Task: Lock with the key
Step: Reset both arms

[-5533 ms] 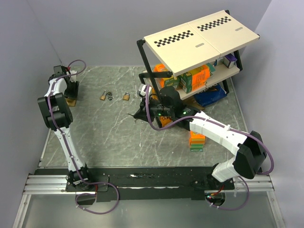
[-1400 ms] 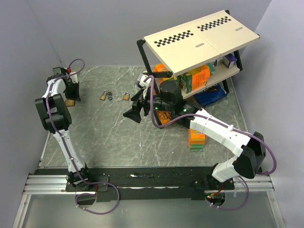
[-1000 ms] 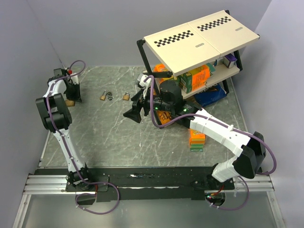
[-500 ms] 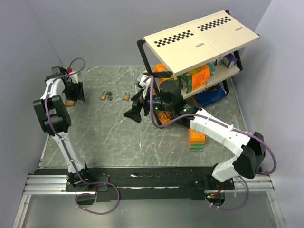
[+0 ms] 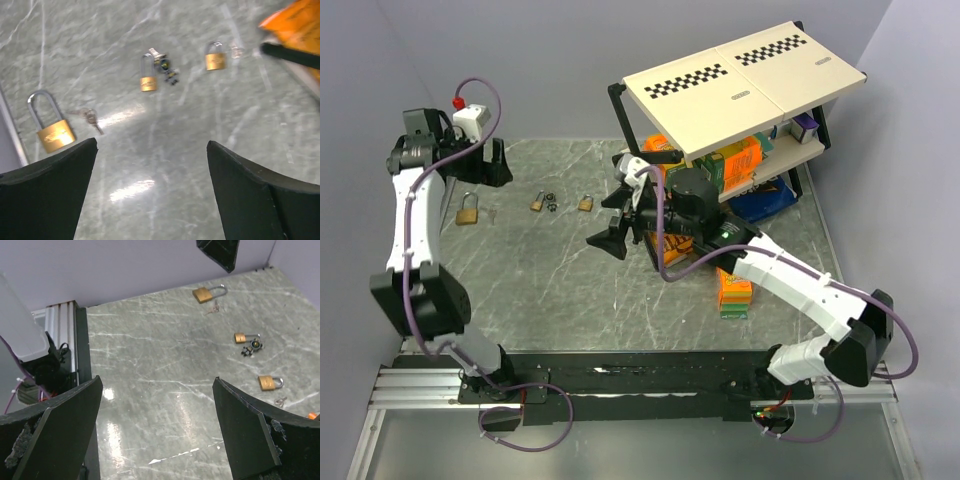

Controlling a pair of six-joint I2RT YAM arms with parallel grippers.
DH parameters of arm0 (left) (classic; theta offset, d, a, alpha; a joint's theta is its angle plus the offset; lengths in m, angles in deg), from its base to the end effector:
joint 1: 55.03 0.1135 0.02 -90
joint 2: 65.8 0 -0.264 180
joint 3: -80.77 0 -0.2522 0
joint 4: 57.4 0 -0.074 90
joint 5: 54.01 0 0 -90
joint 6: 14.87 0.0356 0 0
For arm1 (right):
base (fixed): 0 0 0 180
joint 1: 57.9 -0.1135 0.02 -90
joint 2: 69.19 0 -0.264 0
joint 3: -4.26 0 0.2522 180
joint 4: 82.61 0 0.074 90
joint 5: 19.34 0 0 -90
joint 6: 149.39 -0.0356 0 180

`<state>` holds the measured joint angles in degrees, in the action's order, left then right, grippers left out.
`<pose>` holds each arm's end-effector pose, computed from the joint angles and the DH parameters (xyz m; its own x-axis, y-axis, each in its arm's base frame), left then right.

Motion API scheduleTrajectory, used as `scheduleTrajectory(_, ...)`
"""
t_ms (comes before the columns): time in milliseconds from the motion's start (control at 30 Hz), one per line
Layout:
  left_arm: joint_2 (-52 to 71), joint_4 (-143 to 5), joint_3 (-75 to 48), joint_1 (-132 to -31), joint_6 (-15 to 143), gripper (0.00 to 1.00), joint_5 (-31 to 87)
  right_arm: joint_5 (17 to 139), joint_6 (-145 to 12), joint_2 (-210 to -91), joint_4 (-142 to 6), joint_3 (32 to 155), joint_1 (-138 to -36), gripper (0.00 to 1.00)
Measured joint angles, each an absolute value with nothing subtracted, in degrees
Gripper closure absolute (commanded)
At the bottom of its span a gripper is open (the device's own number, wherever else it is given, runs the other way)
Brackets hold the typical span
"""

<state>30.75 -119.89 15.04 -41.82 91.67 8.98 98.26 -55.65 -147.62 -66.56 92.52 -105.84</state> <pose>0.3594 0.0678 0.3781 -0.6259 0.1136 -0.7716 0.3009 0.9479 -0.1045 0.2024 0.2490 0.4038 -0.0094 -0.0967 -0.9953 -0.9692 0.2459 -0.0148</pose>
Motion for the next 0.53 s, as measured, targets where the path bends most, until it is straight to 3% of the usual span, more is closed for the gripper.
scheduleTrajectory(333, 3.59, -116.90, -5.33, -44.62, 87.08, 0.04, 6.38, 99.88, -53.29, -135.73, -64.07, 83.89, -105.75, 0.00)
scheduleTrajectory(533, -5.44, -115.13, -14.95, -45.71, 84.85, 0.04, 7.26, 99.66, -51.91, -130.31, -61.38, 79.19, -105.58, 0.00)
